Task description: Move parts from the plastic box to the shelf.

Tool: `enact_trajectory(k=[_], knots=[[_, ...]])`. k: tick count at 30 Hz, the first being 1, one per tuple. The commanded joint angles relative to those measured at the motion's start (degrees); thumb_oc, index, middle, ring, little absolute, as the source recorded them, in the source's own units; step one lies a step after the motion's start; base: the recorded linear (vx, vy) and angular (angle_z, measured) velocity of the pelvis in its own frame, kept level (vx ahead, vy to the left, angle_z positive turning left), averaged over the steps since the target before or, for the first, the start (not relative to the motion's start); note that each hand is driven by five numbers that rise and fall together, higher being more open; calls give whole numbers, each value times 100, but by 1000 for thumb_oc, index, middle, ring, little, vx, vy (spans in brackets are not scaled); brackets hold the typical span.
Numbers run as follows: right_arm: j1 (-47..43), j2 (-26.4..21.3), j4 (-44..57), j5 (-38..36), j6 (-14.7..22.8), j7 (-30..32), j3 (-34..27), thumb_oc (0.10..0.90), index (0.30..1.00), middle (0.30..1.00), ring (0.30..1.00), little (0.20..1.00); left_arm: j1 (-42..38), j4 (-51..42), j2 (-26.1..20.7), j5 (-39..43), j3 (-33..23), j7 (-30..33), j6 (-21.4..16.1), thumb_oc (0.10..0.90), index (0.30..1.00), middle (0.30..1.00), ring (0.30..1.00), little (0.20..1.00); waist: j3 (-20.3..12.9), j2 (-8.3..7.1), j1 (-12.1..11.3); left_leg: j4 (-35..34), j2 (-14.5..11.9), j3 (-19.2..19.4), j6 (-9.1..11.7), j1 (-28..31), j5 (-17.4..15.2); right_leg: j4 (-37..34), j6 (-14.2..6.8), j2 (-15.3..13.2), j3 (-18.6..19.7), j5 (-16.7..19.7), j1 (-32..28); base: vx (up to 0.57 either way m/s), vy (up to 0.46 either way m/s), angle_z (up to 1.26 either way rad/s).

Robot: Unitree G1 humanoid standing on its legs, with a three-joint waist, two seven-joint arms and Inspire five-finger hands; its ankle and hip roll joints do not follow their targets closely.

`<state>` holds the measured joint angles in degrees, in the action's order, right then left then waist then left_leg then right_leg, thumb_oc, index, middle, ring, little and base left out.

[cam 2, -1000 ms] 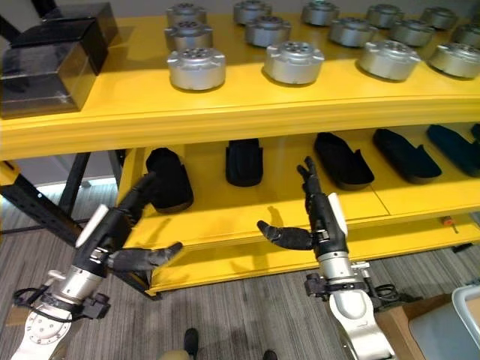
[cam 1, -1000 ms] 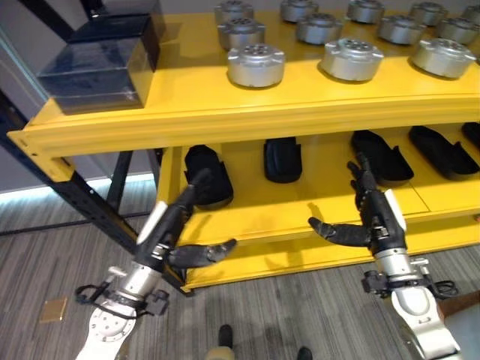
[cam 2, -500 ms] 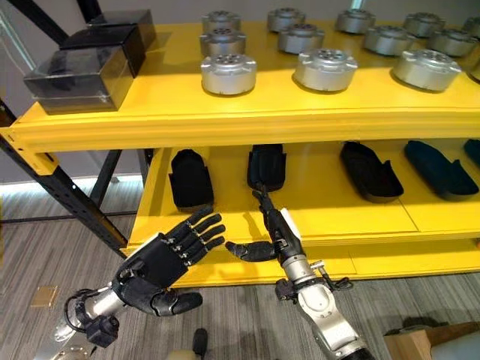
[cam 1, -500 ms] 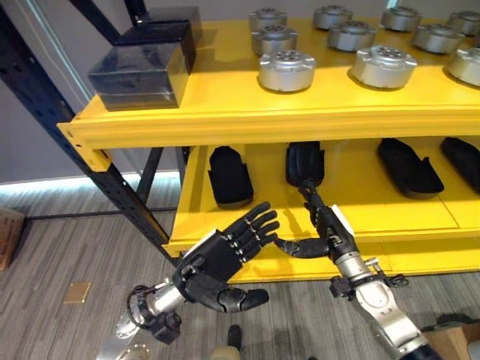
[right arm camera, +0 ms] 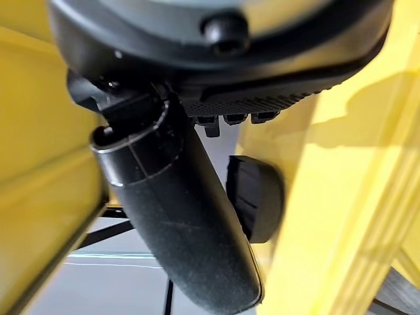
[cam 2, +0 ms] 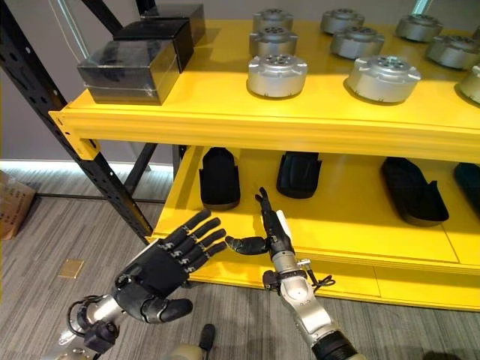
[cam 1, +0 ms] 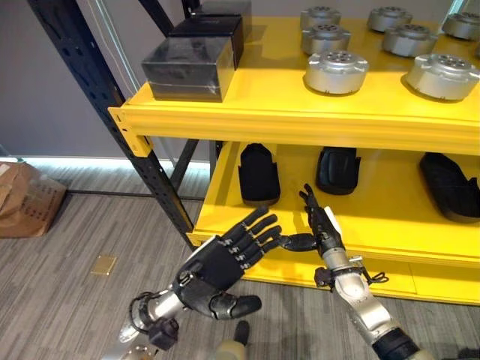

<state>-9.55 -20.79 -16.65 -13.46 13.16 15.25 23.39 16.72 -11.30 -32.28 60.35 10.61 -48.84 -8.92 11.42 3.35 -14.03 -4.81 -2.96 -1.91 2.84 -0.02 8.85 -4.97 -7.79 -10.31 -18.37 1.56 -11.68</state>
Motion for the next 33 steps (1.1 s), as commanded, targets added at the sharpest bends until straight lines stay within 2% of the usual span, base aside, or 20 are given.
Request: enact_trajectory(k=[1, 4, 10, 17, 23, 33], knots=[[-960, -59, 325, 345, 470, 554, -349, 900, 1000, 1000, 1000, 1000, -260, -425, 108, 86, -247, -85, -494, 900, 1000, 1000, 1000, 1000, 3, 38, -163, 13, -16, -152, -64, 296, -747, 785, 422, 108, -306, -688, 290, 32, 8, 9], [-1143, -81, 1, 285, 385, 686, -503, 900, 1000, 1000, 1000, 1000, -61, -419, 18, 54, -405, -202, -529, 900, 1000, 1000, 1000, 1000, -1, 93, -318, 24, 22, -292, -84, 266, -728, 843, 447, 114, -405, -732, 272, 39, 13, 31], [-1330, -20, -432, 71, 387, 674, -544, 900, 1000, 1000, 1000, 1000, 6, -376, -20, 117, -505, -309, -551, 900, 1000, 1000, 1000, 1000, 2, 121, -489, 40, 70, -469, -93, 249, -702, 879, 464, 116, -534, -755, 219, 32, -1, 15], [-1450, 145, -653, 23, 295, 865, -473, 900, 1000, 1000, 1000, 1000, -45, -322, 32, 135, -475, -387, -439, 900, 1000, 1000, 1000, 1000, -14, 117, -591, 54, 109, -582, -119, 241, -692, 905, 480, 123, -619, -763, 192, 38, 0, 9], [-1551, 231, -961, -347, 230, 681, -428, 900, 1000, 1000, 1000, 1000, -97, -270, 43, 103, -414, -399, -432, 900, 1000, 1000, 1000, 1000, -26, 116, -654, 67, 137, -640, -133, 233, -688, 906, 481, 124, -670, -760, 170, 9, 1, 1], [-1537, 434, -977, -433, 217, 721, -303, 900, 1000, 1000, 1000, 1000, -176, -206, 114, 43, -381, -403, -310, 900, 1000, 1000, 1000, 1000, -24, 65, -701, 86, 163, -697, -161, 222, -685, 905, 472, 133, -693, -744, 148, 5, -1, 1]])
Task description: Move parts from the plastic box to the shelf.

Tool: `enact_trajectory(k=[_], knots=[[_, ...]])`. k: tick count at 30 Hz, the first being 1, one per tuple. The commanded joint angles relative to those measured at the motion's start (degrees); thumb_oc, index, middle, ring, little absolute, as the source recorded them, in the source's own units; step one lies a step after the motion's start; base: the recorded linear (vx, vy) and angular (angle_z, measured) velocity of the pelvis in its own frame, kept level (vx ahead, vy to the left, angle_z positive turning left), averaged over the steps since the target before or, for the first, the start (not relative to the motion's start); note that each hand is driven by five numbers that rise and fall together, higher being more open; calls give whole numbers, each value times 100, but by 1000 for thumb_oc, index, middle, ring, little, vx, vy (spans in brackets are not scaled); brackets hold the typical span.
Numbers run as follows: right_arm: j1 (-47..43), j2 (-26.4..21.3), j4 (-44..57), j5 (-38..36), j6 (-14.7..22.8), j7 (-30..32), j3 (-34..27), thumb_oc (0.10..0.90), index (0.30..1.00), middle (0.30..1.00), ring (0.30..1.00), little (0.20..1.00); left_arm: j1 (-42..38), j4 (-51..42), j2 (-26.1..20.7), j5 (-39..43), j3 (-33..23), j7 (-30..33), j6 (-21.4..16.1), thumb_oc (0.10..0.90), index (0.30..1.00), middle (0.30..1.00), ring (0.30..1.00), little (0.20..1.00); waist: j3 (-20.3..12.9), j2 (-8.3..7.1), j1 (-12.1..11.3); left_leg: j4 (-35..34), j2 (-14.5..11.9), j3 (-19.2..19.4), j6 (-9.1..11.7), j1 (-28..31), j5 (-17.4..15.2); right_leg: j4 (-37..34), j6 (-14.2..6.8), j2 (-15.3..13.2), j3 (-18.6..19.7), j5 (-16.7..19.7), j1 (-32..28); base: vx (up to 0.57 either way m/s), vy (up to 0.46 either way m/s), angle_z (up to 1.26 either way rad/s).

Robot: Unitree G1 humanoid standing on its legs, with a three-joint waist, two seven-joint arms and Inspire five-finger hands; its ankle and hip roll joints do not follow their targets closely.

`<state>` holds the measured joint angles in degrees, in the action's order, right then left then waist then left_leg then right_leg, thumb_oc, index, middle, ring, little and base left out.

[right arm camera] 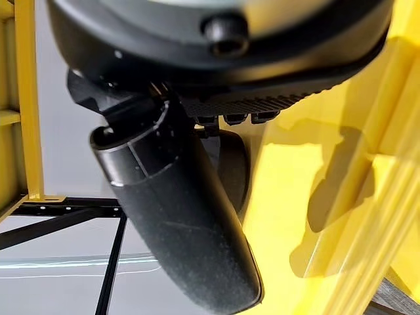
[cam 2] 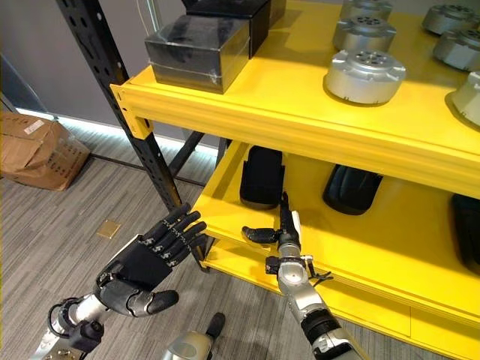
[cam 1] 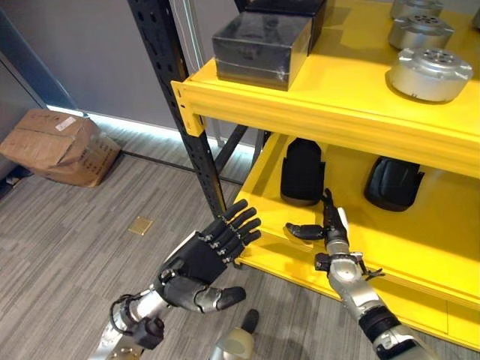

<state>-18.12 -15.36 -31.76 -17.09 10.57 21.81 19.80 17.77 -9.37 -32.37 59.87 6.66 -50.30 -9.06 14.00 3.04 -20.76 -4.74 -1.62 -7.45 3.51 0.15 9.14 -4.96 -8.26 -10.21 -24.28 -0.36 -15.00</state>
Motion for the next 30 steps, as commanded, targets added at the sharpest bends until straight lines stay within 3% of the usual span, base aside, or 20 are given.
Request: enact_trajectory(k=[1, 22, 26, 29, 30], knots=[[-646, -87, 577, -74, 468, 62, 67, 900, 1000, 1000, 1000, 1000, -278, -393, 140, 74, 5, -272, -286, 900, 1000, 1000, 1000, 1000, -281, 90, -25, 80, 25, -137, -224, 201, -712, 908, 514, 121, -105, -552, 483, 0, 0, 0], [-408, 75, 971, 204, 486, 20, 312, 900, 1000, 1000, 1000, 1000, -369, -364, 208, -7, 53, -251, -304, 900, 1000, 1000, 1000, 1000, -229, 37, 45, 132, 0, -7, -218, 177, -714, 905, 480, 110, -21, -501, 521, 0, 0, 0], [-412, 83, 929, 419, 364, 609, 304, 900, 1000, 1000, 1000, 1000, -390, -366, 219, -14, 76, -231, -297, 900, 1000, 1000, 1000, 1000, -225, 43, 57, 135, -3, 13, -219, 180, -715, 911, 476, 107, -11, -497, 525, 0, 0, 0], [-384, 87, 831, 979, 177, 1636, 77, 900, 1000, 1000, 1000, 1000, -344, -397, 238, -30, 122, -205, -379, 900, 1000, 1000, 1000, 1000, -219, 67, 95, 131, -15, 69, -230, 181, -716, 919, 472, 110, 40, -482, 554, 0, 0, 0], [-375, 89, 827, 951, 240, 1655, 54, 900, 1000, 1000, 1000, 1000, -337, -401, 240, -39, 130, -200, -402, 900, 1000, 1000, 1000, 1000, -216, 72, 100, 130, -15, 74, -232, 181, -717, 920, 470, 110, 45, -479, 559, -18, 15, -4]])
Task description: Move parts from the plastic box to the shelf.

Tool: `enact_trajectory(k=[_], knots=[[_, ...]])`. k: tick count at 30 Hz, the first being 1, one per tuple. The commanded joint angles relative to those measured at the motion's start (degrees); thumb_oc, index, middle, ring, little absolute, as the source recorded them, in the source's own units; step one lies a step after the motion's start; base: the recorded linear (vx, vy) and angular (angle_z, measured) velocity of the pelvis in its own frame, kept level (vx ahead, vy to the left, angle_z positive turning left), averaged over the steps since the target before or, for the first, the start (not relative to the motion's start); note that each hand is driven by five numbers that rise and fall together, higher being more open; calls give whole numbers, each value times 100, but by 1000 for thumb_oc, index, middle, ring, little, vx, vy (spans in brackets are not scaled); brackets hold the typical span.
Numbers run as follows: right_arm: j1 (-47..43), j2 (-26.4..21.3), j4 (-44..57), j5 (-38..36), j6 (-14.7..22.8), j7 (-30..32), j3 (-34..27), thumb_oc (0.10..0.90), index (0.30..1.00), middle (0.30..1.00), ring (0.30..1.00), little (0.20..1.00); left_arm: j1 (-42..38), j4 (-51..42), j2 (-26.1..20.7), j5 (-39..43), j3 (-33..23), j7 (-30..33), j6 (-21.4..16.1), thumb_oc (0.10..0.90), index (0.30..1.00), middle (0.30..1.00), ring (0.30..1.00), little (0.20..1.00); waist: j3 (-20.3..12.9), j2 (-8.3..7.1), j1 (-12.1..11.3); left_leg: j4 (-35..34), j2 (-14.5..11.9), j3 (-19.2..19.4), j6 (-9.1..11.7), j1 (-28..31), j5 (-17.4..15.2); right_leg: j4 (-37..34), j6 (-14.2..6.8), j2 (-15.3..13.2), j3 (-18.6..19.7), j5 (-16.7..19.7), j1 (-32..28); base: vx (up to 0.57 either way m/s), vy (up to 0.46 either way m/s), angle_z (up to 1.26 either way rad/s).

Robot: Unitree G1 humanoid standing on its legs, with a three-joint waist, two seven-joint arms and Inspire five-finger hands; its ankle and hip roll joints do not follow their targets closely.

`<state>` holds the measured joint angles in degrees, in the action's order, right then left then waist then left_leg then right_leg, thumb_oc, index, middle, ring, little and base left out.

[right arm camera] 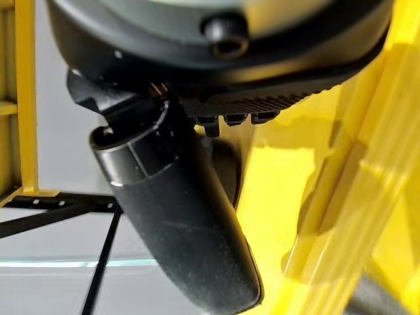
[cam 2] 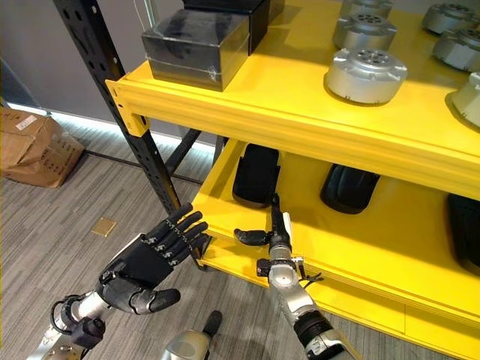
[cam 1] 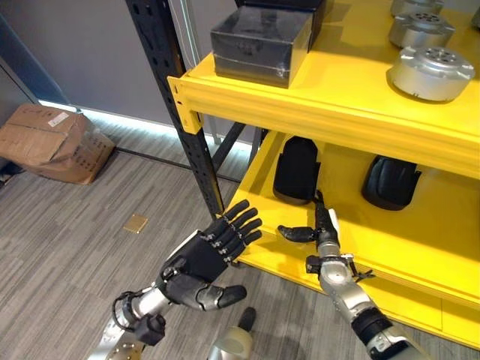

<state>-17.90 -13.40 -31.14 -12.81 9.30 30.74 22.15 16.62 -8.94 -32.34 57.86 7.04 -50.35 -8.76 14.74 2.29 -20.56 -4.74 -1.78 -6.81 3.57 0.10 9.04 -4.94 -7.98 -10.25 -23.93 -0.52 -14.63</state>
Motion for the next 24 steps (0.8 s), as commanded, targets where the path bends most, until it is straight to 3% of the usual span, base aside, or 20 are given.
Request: enact_trajectory(k=[1, 5, 16, 21, 24], knots=[[-390, -86, 761, 561, 427, 829, -219, 900, 1000, 1000, 1000, 1000, -220, -433, 237, 154, 114, -191, -475, 900, 1000, 1000, 1000, 1000, -287, 156, 95, 126, 0, 20, -239, 186, -708, 919, 442, 115, 25, -461, 533, -20, 8, -6], [-329, -46, 947, 802, 810, 1025, -293, 900, 1000, 1000, 1000, 1000, -223, -415, 203, 167, 201, -225, -579, 900, 1000, 1000, 1000, 1000, -269, 188, 156, 120, -2, 65, -244, 188, -710, 915, 423, 109, 73, -447, 554, -27, 3, -5], [381, -346, 1967, 1229, 997, 455, -248, 900, 1000, 1000, 1000, 1000, -75, -486, 145, 373, 182, -150, -987, 900, 1000, 1000, 1000, 1000, -265, 227, 528, 152, -39, 381, -223, 224, -760, 901, 387, 60, 310, -438, 632, -31, 19, -12], [625, -732, 2286, 2476, 973, 594, -411, 900, 1000, 1000, 1000, 1000, -4, -595, 77, 415, 86, -146, -1061, 900, 1000, 1000, 1000, 1000, -267, 176, 686, 151, -94, 550, -207, 273, -791, 844, 351, 74, 422, -400, 636, -27, -27, -15], [596, -1103, 2513, 3159, 725, 532, -489, 900, 1000, 1000, 1000, 1000, 11, -638, -39, 509, 41, -103, -1064, 900, 1000, 1000, 1000, 1000, -287, 138, 745, 155, -122, 627, -193, 302, -821, 824, 339, 91, 476, -399, 632, -15, -35, -18]])
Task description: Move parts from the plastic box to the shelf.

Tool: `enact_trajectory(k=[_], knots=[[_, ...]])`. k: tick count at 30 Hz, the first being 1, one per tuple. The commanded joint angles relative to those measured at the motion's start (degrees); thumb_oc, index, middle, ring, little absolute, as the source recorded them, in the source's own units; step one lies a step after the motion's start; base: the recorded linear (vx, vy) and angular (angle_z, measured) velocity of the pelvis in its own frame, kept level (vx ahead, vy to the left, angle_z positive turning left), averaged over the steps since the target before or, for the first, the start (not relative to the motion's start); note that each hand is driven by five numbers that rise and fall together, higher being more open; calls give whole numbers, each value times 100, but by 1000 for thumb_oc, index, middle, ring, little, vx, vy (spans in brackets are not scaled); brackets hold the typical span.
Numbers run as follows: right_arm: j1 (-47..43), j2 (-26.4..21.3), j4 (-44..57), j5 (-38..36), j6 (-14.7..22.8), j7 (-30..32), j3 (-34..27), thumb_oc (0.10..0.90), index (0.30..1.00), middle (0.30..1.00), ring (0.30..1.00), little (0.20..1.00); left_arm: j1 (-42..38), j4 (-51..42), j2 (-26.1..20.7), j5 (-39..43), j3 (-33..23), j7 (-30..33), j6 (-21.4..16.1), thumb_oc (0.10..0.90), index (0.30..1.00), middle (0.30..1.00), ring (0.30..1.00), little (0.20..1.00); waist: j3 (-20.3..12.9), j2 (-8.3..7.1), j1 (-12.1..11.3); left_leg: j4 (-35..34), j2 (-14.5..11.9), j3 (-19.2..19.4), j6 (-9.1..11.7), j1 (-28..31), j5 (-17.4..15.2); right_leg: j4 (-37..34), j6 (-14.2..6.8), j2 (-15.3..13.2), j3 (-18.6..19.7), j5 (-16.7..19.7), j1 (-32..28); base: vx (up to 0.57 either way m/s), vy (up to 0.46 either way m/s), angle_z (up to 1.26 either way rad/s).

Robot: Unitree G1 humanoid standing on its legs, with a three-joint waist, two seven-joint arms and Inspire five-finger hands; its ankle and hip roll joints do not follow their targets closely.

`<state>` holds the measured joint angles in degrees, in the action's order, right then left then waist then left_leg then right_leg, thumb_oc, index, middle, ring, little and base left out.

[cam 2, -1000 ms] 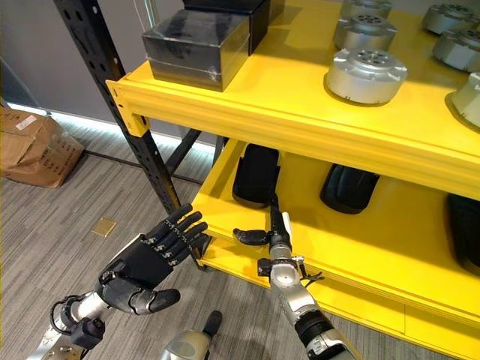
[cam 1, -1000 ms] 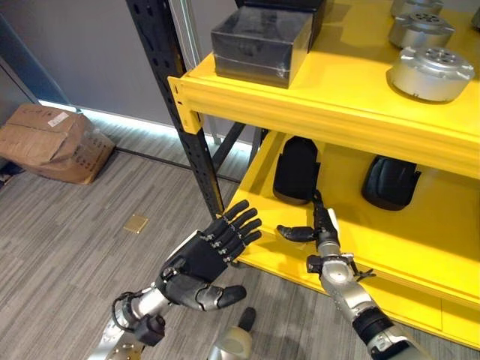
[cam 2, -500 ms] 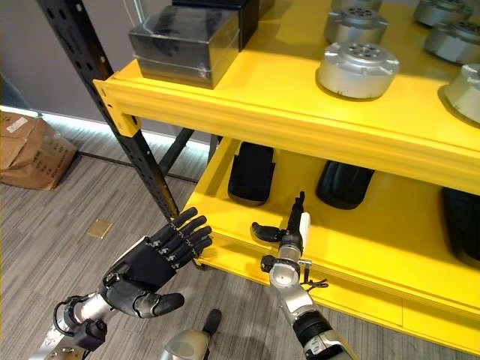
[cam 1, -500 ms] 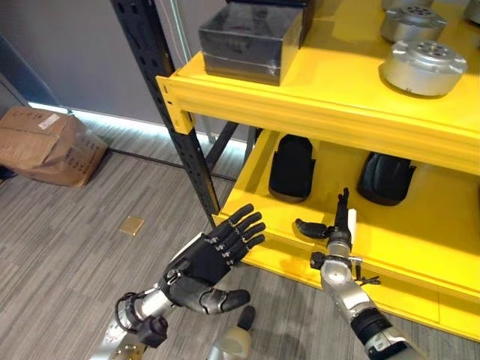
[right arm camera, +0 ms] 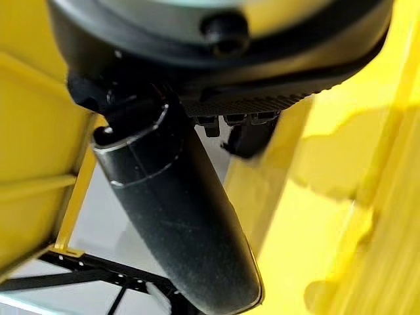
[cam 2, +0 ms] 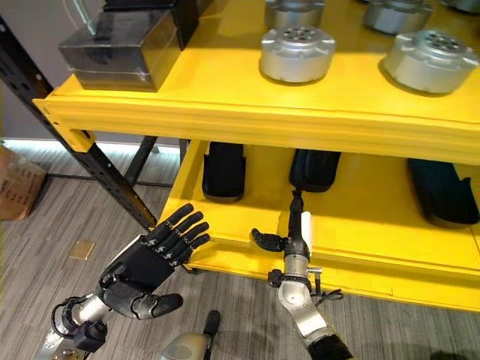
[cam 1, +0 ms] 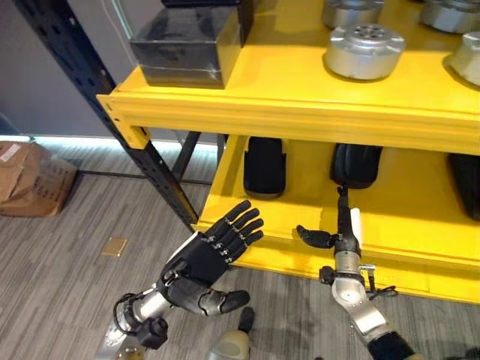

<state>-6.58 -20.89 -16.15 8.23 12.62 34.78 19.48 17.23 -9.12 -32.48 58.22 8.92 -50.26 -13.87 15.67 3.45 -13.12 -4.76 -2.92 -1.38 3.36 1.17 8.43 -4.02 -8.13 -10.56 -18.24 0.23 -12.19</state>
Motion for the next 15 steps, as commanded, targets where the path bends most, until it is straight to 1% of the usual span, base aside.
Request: enact_trajectory(k=[1, 2, 4, 5, 6, 7, 8, 10, 13, 15], knots=[[-562, -498, 1056, 1125, 308, 13, -243, 900, 1000, 1000, 1000, 1000, -53, -634, -77, 503, -147, -102, -561, 900, 1000, 1000, 1000, 1000, -383, 5, 18, 168, -14, 101, -166, 197, -774, 733, 350, 126, -81, -479, 390, -22, -56, -8], [-634, -741, 1051, 1135, 235, -113, -238, 900, 1000, 1000, 1000, 1000, -63, -660, -150, 547, -153, -103, -540, 900, 1000, 1000, 1000, 1000, -395, -18, 29, 166, -26, 127, -160, 209, -788, 715, 347, 133, -62, -482, 384, -21, -57, -12], [-700, -930, 1005, 1206, 22, -316, -258, 900, 1000, 1000, 1000, 1000, -68, -677, -226, 593, -174, -100, -523, 900, 1000, 1000, 1000, 1000, -403, -44, 34, 181, -37, 144, -147, 211, -804, 708, 341, 142, -46, -484, 382, -18, -64, -16], [-843, -1159, 803, 1131, -80, -389, -239, 900, 1000, 1000, 1000, 1000, -84, -728, -304, 616, -190, -76, -483, 900, 1000, 1000, 1000, 1000, -411, -73, 32, 172, -52, 163, -137, 233, -806, 674, 342, 158, -30, -483, 356, -15, -62, -11], [-860, -1183, 771, 1122, -110, -420, -239, 900, 1000, 1000, 1000, 1000, -86, -735, -319, 623, -190, -73, -479, 900, 1000, 1000, 1000, 1000, -412, -77, 33, 173, -57, 167, -135, 236, -806, 673, 344, 162, -28, -483, 354, -13, -74, -8], [-954, -1311, 608, 1093, -248, -539, -225, 900, 1000, 1000, 1000, 1000, -93, -736, -374, 649, -202, -88, -459, 900, 1000, 1000, 1000, 1000, -413, -99, 31, 183, -76, 174, -123, 243, -811, 677, 341, 164, -33, -489, 347, -7, -52, -4], [-1015, -1376, 485, 1076, -198, -531, -199, 900, 1000, 1000, 1000, 1000, -98, -738, -397, 650, -205, -98, -451, 900, 1000, 1000, 1000, 1000, -413, -107, 20, 176, -83, 177, -124, 255, -810, 666, 341, 166, -35, -486, 334, -10, -76, -4], [-1328, -1595, 46, 1094, -250, -676, -105, 900, 1000, 1000, 1000, 1000, -158, -761, -522, 704, -218, -114, -368, 900, 1000, 1000, 1000, 1000, -407, -134, -32, 158, -119, 161, -106, 290, -800, 657, 344, 187, -69, -484, 302, -11, -89, -1], [-1639, -1736, -295, 1229, -298, -769, 6, 900, 1000, 1000, 1000, 1000, -232, -771, -622, 736, -197, -89, -313, 900, 1000, 1000, 1000, 1000, -401, -146, -83, 139, -126, 126, -100, 318, -799, 642, 351, 203, -93, -479, 269, -5, -56, 0], [-1823, -1782, -488, 1229, -417, -814, 91, 900, 1000, 1000, 1000, 1000, -294, -761, -649, 751, -182, -95, -249, 900, 1000, 1000, 1000, 1000, -409, -154, -115, 126, -138, 110, -92, 335, -793, 631, 353, 211, -104, -476, 251, 2, -41, 2]])
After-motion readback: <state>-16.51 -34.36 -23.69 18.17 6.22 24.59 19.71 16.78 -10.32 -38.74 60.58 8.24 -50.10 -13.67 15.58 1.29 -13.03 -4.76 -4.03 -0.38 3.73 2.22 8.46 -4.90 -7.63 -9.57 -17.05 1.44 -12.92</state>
